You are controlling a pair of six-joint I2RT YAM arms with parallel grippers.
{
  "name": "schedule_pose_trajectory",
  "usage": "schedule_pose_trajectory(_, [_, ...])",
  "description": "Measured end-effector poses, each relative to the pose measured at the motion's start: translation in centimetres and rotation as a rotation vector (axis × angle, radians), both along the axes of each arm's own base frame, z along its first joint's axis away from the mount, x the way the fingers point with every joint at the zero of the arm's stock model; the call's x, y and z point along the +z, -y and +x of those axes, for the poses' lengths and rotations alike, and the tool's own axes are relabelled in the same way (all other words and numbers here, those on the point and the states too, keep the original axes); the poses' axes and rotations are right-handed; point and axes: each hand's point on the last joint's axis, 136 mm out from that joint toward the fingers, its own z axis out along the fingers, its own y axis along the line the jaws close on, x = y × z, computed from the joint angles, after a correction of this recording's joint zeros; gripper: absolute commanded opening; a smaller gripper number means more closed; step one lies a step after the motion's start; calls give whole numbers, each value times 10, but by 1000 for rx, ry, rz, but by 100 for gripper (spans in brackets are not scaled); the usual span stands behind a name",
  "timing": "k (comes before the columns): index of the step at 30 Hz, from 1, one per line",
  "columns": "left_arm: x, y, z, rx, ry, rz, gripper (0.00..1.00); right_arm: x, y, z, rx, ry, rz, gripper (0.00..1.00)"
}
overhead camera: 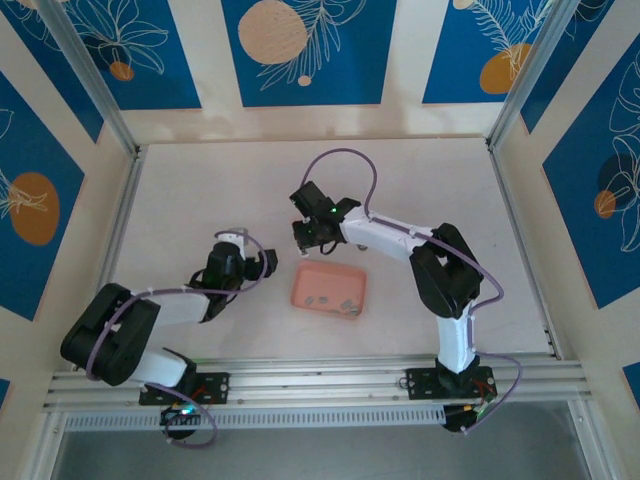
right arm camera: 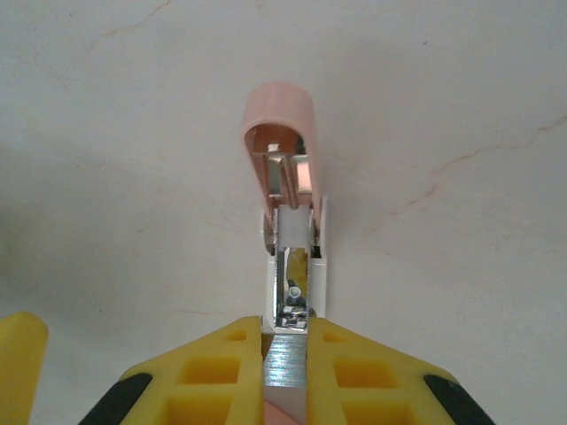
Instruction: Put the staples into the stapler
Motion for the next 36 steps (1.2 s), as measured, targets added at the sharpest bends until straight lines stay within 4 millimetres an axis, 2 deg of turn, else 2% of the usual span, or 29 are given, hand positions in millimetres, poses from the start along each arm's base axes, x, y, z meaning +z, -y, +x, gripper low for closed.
schedule_pose_trajectory(8, [-6,6,5,-19,8,-18,92,-7,-2,0,0,4,2,16])
schedule_pose_trajectory(21, [-3,5,8,-7,32,-15,92,-36,-2,-2,-3,-42,-27,16])
schedule_pose_trajectory(36, [-3,4,9,-2,35,-10,92,-36,-9,8,-3,-30,-12,16])
